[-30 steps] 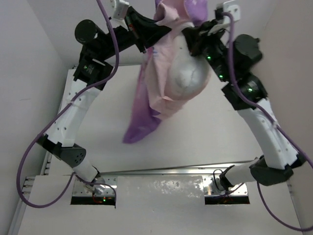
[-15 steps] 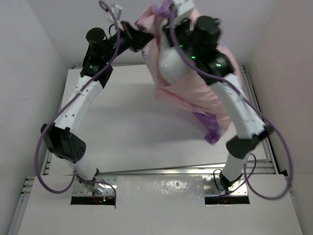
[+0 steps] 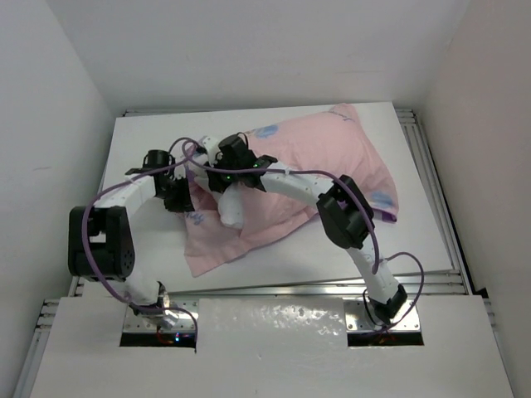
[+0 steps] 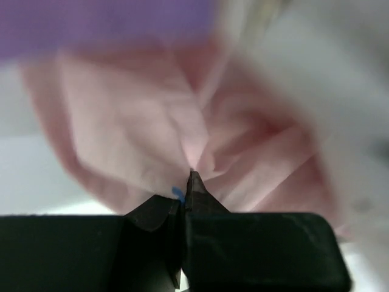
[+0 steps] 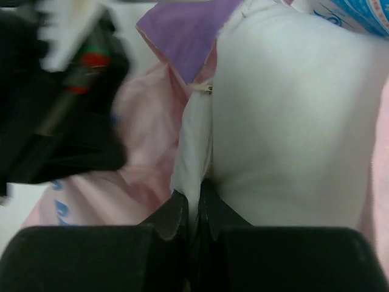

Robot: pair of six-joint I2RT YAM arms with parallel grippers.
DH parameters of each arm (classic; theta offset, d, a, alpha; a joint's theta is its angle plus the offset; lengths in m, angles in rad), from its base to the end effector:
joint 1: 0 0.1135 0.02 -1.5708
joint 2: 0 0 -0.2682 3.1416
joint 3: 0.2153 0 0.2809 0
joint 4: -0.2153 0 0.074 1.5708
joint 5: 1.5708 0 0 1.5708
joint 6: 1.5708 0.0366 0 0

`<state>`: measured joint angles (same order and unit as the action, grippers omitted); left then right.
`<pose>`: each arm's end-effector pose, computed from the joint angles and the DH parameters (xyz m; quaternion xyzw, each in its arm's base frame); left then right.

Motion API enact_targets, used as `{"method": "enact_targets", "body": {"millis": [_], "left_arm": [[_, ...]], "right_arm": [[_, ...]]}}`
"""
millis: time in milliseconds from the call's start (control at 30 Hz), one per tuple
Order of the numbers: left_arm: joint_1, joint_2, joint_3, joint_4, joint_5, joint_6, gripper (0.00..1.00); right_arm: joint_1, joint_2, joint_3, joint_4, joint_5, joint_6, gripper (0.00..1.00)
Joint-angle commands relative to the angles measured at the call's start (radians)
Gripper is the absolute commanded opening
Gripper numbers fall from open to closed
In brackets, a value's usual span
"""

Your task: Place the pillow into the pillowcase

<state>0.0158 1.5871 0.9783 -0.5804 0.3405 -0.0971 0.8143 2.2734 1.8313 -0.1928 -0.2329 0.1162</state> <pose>0.3244 -0.0071 0.1733 -0.0225 0.9679 -0.1738 0.1800 0.3750 0.4096 0.1900 -0.3524 0.8151 0.2937 0.3539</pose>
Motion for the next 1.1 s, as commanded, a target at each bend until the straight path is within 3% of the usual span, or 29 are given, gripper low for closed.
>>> {"method": "enact_targets", "body": {"millis": [0, 100, 167, 267, 333, 400, 467, 533, 633, 667, 700, 800, 867, 1067], "left_arm": [[0.024, -0.117, -0.003, -0.062, -0.13, 0.232, 0.0], [0.024, -0.163, -0.032, -0.056, -0.202, 0.307, 0.27], [0.024, -0.183, -0.027, -0.064, -0.259, 0.342, 0.58], [0.024, -0.249, 0.028, -0.114, -0.304, 0.465, 0.72], [0.021, -0.285, 0.092, -0.16, -0.287, 0.528, 0.73], [0.012, -0.34, 0.149, -0.188, -0.215, 0.626, 0.69], [-0.061, -0.404, 0.113, -0.155, -0.108, 0.634, 0.57], [-0.178, -0.417, 0.01, -0.022, -0.071, 0.531, 0.45], [-0.191, -0.357, -0.079, 0.164, -0.067, 0.316, 0.28], [-0.192, -0.314, -0.104, 0.194, -0.061, 0.239, 0.28], [-0.194, -0.297, -0.136, 0.244, -0.046, 0.212, 0.41], [-0.226, -0.25, -0.135, 0.313, -0.026, 0.114, 0.55], [-0.235, -0.184, -0.112, 0.374, -0.026, 0.015, 0.58], [-0.249, -0.131, -0.107, 0.453, -0.043, 0.037, 0.68]], "right_arm": [[-0.081, -0.078, -0.03, 0.058, 0.021, 0.053, 0.0], [-0.081, -0.1, -0.07, 0.071, 0.018, 0.069, 0.0], [-0.081, -0.126, -0.102, 0.098, -0.005, 0.109, 0.0], [-0.081, -0.159, -0.158, 0.185, -0.066, 0.183, 0.0], [-0.081, -0.176, -0.197, 0.28, -0.115, 0.247, 0.0], [-0.081, -0.178, -0.225, 0.36, -0.14, 0.293, 0.0], [-0.081, -0.176, -0.256, 0.441, -0.17, 0.359, 0.0], [-0.083, -0.178, -0.279, 0.49, -0.178, 0.425, 0.0], [-0.087, -0.19, -0.325, 0.547, -0.155, 0.485, 0.0], [-0.089, -0.201, -0.329, 0.552, -0.151, 0.494, 0.0], [-0.095, -0.207, -0.34, 0.558, -0.149, 0.507, 0.0], [-0.101, -0.236, -0.374, 0.588, -0.118, 0.519, 0.0], [-0.118, -0.255, -0.405, 0.663, -0.092, 0.592, 0.0], [-0.119, -0.255, -0.354, 0.609, -0.072, 0.596, 0.0]]}}
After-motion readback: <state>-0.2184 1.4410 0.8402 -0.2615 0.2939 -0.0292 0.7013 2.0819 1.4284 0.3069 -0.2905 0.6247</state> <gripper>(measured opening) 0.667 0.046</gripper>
